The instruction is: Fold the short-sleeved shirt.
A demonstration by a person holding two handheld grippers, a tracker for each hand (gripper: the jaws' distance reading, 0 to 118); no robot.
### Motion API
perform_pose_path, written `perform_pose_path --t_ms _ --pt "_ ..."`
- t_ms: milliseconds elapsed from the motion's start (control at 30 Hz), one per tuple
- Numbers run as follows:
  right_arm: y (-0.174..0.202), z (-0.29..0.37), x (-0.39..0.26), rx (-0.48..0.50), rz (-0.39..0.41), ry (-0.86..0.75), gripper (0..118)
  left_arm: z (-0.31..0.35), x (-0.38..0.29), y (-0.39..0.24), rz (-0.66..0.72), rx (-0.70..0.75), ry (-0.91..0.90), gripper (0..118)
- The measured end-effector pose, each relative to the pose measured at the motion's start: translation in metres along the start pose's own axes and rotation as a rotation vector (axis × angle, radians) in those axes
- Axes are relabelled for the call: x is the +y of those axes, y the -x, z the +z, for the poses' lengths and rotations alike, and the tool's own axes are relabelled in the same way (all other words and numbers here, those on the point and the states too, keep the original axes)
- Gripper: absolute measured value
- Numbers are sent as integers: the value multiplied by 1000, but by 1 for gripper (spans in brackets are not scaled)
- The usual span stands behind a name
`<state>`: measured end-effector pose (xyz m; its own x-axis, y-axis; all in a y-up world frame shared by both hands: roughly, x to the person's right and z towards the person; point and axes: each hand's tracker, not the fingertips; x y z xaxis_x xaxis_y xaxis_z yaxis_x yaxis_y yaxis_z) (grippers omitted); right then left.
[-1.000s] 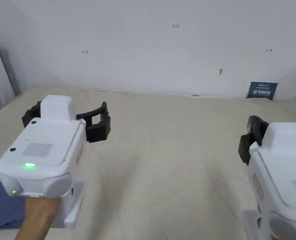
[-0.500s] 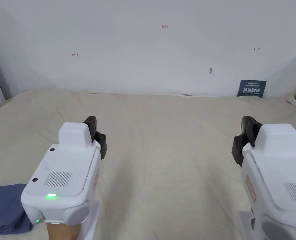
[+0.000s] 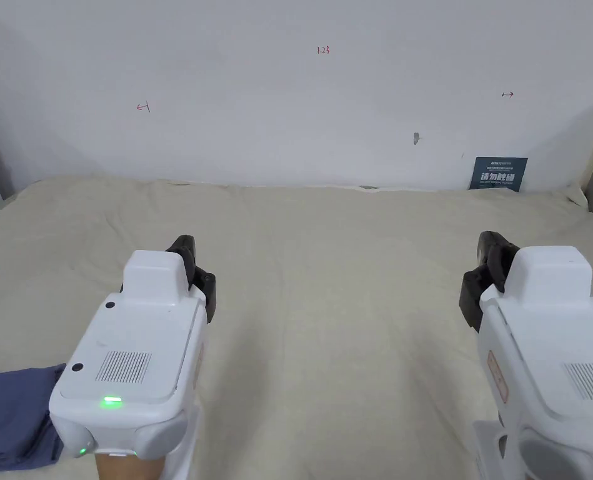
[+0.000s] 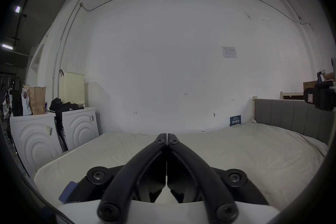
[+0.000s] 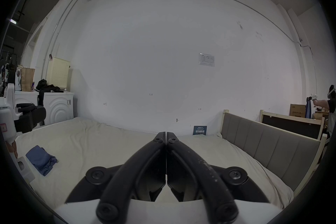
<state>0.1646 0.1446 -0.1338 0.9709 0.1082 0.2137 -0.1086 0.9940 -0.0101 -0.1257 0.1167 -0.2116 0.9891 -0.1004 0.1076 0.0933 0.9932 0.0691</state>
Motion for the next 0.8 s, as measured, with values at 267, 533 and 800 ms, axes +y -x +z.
perform_pose_path --t_ms 267,533,800 --pt "0 2 1 -5 6 -2 2 0 0 -1 -15 0 1 0" --pt "-1 3 1 -6 6 -1 2 1 0 2 -4 9 0 0" --pt "0 5 4 -6 7 -9 2 1 -1 4 3 14 -1 0"
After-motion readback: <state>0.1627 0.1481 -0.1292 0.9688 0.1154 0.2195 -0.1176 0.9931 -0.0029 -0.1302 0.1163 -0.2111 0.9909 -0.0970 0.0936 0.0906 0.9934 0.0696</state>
